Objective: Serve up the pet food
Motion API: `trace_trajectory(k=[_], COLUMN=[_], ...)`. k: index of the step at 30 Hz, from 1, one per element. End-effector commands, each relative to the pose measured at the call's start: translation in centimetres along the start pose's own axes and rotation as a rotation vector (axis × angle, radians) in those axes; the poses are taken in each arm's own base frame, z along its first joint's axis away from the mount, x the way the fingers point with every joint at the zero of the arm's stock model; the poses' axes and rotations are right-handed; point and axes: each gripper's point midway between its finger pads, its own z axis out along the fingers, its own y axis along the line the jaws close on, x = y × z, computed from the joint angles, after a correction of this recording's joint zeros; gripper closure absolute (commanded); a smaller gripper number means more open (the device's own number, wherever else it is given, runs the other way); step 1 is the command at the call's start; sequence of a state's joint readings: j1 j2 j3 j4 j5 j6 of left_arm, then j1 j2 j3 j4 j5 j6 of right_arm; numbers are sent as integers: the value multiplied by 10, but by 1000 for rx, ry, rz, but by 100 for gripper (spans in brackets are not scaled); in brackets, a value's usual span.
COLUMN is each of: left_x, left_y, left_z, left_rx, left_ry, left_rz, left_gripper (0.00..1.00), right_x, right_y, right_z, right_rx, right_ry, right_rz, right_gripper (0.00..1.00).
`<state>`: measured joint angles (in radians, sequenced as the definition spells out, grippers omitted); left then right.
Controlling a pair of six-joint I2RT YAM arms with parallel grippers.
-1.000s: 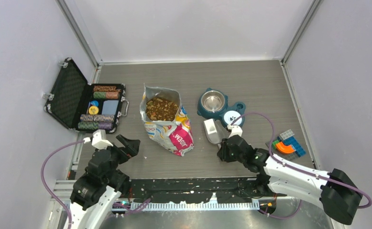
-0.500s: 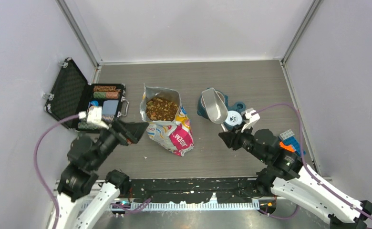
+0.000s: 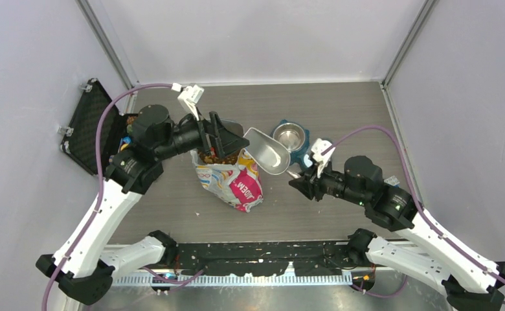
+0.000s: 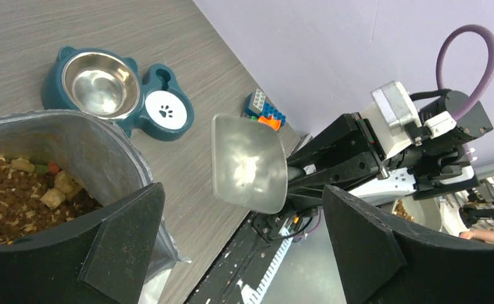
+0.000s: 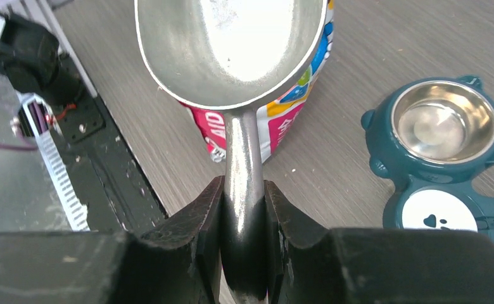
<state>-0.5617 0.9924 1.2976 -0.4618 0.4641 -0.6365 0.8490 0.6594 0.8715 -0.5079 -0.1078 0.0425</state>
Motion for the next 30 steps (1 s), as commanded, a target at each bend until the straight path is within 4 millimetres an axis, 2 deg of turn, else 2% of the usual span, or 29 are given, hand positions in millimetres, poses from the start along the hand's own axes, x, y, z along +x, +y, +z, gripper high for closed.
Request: trace_trajectory(k=[1, 4, 9, 17, 20, 23, 25, 30], left_x=[-3, 10, 25, 30, 36, 39, 41, 43], left_y=[-14, -18, 2, 13, 6, 4, 10, 7], left_z=[-8, -3, -3, 0, 5, 8, 10, 7], left_rx=[42, 97, 20, -14, 44, 71, 54, 70], left_ry=[30, 89, 102, 96, 127, 124, 106, 102], left_rz=[93, 76, 53, 46, 31, 6, -8, -21], left_gripper=[1, 1, 4, 19, 31, 49, 59, 85], right_x=[-24, -32, -43, -51, -54, -64, -76, -105], right_y=[15, 12, 19, 38, 37, 27, 23, 20], right_z=[-6, -7, -5, -5, -4, -4, -7, -24], right_rx=[-100, -89, -130, -248, -241, -172, -139, -95], right_ry=[-49, -70, -103, -129, -147, -181, -233, -359], right_rz=[-133, -162, -192, -266, -275, -267, -267, -266], right_gripper=[95, 95, 95, 95, 95, 95, 95, 95])
